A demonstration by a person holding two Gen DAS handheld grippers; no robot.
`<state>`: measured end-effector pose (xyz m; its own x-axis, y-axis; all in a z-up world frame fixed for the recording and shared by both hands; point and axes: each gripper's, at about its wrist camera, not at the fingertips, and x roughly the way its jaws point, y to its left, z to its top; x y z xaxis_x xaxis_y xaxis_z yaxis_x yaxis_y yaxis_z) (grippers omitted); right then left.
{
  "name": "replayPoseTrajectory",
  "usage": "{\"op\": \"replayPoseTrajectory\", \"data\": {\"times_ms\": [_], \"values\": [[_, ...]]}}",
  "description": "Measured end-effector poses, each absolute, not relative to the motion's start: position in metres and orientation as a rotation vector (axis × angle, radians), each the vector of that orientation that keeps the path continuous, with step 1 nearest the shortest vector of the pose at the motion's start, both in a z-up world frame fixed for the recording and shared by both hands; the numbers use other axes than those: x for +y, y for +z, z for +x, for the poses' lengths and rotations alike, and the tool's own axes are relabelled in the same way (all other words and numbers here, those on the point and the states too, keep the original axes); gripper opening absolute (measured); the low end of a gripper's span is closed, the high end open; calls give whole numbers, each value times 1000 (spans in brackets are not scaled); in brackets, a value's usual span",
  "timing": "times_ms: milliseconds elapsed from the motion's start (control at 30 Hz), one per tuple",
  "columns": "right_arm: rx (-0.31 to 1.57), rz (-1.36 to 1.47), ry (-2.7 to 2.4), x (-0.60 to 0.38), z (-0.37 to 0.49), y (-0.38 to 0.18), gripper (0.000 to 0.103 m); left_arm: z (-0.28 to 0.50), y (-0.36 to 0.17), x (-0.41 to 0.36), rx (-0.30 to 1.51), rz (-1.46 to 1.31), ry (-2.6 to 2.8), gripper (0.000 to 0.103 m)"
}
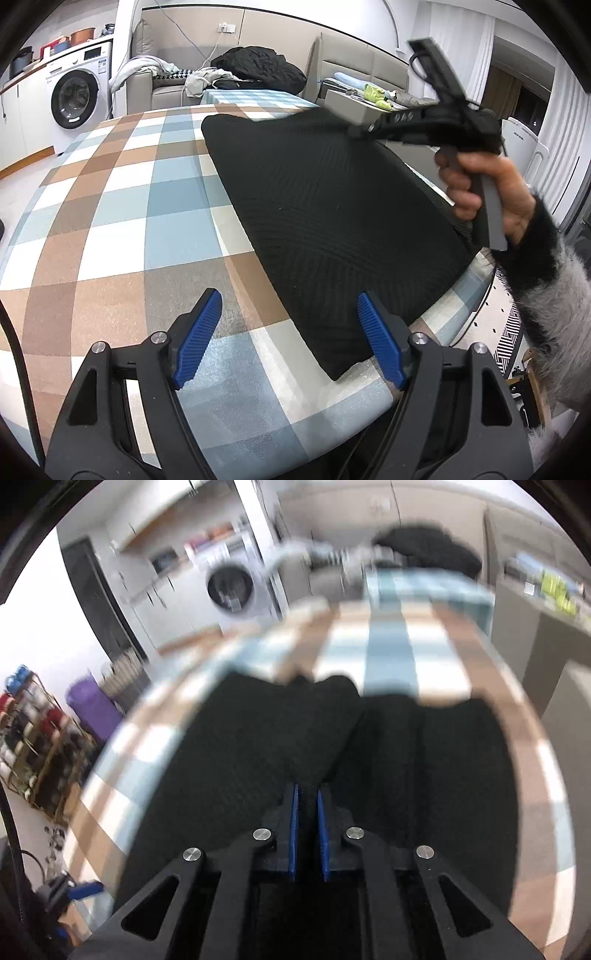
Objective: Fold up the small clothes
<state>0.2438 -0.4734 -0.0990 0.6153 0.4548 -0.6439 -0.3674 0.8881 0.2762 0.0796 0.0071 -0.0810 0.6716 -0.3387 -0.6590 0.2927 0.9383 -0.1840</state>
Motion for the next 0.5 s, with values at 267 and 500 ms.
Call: {"op": "replayPoseTrajectory", "data": {"times_ms": [267, 500], "values": [[933, 64, 395, -466, 266, -132, 13, 76, -80, 7, 747, -43, -343, 74], [957, 203, 549, -495, 194, -141, 24, 79, -80, 14, 748, -66, -338, 74]]}}
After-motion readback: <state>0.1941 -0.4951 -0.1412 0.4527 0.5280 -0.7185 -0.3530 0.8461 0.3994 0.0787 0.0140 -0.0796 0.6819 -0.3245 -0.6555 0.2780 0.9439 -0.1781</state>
